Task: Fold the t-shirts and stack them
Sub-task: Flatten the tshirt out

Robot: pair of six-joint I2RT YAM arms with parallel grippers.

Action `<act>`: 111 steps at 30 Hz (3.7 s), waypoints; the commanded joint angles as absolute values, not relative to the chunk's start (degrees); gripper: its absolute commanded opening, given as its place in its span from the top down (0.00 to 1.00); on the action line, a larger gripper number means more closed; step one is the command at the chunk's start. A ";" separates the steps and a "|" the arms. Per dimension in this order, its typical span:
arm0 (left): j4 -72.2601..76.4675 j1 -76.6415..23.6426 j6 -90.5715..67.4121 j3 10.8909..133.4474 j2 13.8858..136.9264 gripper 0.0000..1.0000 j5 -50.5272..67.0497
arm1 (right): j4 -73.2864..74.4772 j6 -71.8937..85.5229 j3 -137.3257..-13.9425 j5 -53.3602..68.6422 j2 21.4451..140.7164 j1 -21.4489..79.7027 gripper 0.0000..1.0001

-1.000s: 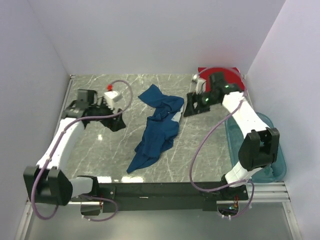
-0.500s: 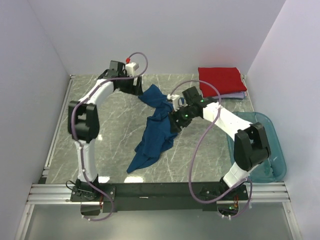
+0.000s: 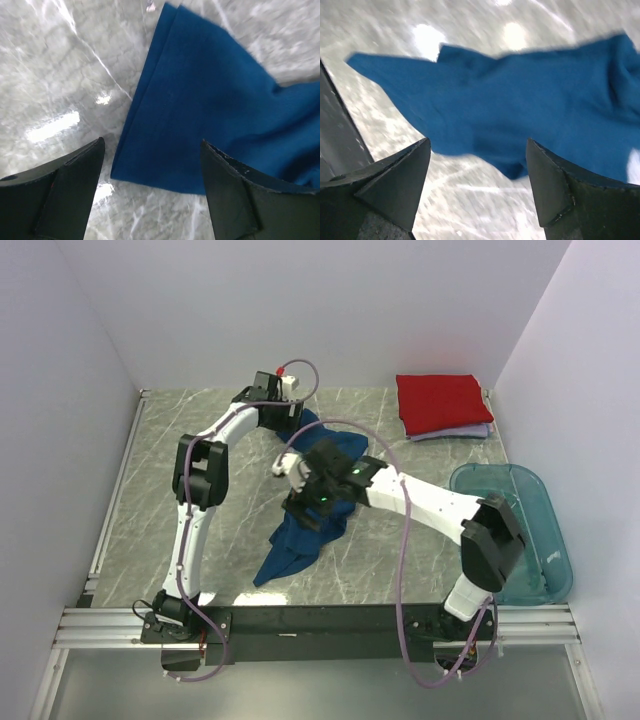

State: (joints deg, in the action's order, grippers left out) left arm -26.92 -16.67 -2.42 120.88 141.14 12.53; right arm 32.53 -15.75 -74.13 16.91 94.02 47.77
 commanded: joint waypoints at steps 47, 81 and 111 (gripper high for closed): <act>-41.57 10.54 12.98 70.06 95.12 0.74 18.49 | 44.65 -10.03 -68.74 32.34 87.64 29.01 0.37; -27.67 -45.88 54.22 61.78 94.83 0.49 34.45 | 49.04 -7.38 -60.91 39.20 85.96 9.93 0.37; -26.19 10.02 0.44 96.51 122.43 0.99 37.62 | 43.42 -6.77 -70.05 43.24 98.88 25.48 0.42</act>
State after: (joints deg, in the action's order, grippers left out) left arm -31.18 9.96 6.20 95.72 124.68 41.06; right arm 43.51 -5.69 -70.52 41.85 98.78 22.02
